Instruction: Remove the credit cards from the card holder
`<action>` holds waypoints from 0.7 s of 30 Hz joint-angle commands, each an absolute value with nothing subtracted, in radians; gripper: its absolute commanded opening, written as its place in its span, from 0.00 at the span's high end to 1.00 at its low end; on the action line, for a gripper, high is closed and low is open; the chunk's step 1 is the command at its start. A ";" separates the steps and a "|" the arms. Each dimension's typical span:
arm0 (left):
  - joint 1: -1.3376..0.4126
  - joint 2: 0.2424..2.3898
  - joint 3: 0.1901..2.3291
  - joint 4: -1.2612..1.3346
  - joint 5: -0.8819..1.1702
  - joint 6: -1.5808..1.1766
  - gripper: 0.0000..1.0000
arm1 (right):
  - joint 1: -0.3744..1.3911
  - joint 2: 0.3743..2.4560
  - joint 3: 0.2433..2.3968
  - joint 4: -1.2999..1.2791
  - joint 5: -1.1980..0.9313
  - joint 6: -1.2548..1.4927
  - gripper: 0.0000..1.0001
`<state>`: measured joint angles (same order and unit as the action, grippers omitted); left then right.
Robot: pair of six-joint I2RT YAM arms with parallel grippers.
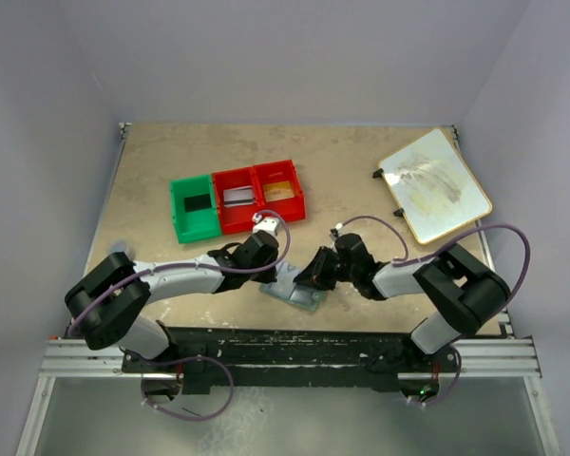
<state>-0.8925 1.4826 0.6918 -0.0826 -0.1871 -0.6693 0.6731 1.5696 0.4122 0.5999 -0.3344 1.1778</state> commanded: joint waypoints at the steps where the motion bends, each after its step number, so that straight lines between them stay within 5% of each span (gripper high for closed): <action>1: -0.900 1.502 0.663 -0.137 -0.143 -0.652 1.00 | 0.670 1.603 0.425 0.688 -0.345 1.209 0.78; 8: -0.902 1.505 0.682 -0.175 -0.188 -0.652 1.00 | 0.671 1.591 0.402 0.661 -0.260 1.262 0.97; 21: -0.903 1.553 0.673 -0.172 -0.213 -0.664 1.00 | 0.653 1.572 0.419 0.517 -0.377 1.051 0.97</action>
<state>-0.8978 1.5043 0.6956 -0.0673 -0.2066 -0.6720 0.6590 1.5253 0.4057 0.5644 -0.3252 1.1461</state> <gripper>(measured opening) 0.003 0.044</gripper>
